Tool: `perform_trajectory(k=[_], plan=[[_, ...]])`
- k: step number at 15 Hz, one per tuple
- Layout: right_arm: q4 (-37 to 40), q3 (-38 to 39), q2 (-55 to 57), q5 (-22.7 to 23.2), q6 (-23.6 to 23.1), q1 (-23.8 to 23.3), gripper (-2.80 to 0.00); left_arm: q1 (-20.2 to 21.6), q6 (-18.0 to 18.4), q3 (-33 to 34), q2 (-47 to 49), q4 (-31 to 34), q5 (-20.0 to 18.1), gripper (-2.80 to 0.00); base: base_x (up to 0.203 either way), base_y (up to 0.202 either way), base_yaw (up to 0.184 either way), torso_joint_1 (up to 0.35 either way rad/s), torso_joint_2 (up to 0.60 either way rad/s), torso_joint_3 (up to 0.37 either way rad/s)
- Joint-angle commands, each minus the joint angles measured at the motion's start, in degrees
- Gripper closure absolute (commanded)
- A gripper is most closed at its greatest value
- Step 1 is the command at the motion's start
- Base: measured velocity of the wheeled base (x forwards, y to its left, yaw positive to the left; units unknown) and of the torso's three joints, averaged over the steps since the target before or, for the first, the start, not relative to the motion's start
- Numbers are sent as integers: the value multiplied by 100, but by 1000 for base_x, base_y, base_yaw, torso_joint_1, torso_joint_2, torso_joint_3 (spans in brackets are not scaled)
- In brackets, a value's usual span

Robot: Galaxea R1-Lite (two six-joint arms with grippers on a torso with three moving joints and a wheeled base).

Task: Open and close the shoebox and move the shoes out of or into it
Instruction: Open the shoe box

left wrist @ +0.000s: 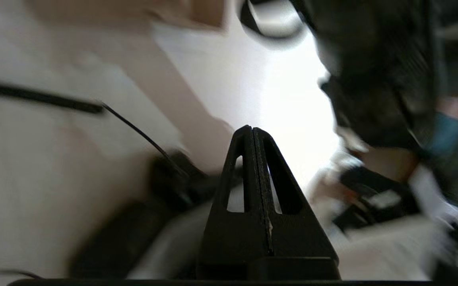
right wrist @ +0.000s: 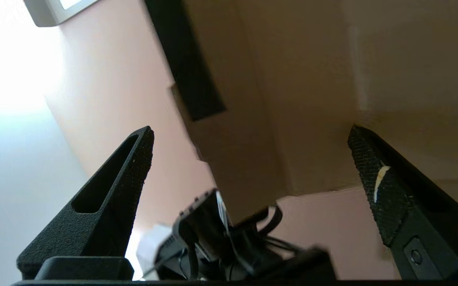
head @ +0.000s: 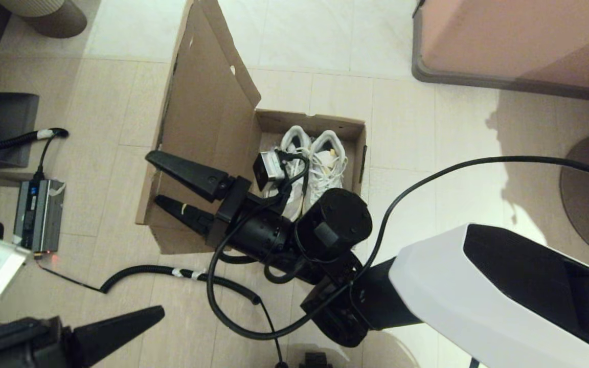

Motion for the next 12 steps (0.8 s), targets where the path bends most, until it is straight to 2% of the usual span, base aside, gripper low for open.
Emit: perform_trajectory(k=[1, 4, 8, 9, 12], plan=[[-48, -54, 139, 20, 46, 10, -280, -1, 88, -39, 951, -635, 213, 0, 0, 0, 0, 0, 0, 0], [-48, -71, 177, 20, 39, 10, -280, -8, 229, -82, 1838, -2128, 720, 0, 0, 0, 0, 0, 0, 0], [-56, -54, 212, 20, 46, 10, -280, -17, 613, -82, 2598, -3958, 1879, 0, 0, 0, 0, 0, 0, 0], [-56, -41, 209, 20, 46, 10, -280, -18, 788, -65, 2625, -4157, 2099, 0, 0, 0, 0, 0, 0, 0], [-56, 145, 52, 20, 20, 10, -280, -4, 857, 45, 2339, -4186, 2200, 0, 0, 0, 0, 0, 0, 0]])
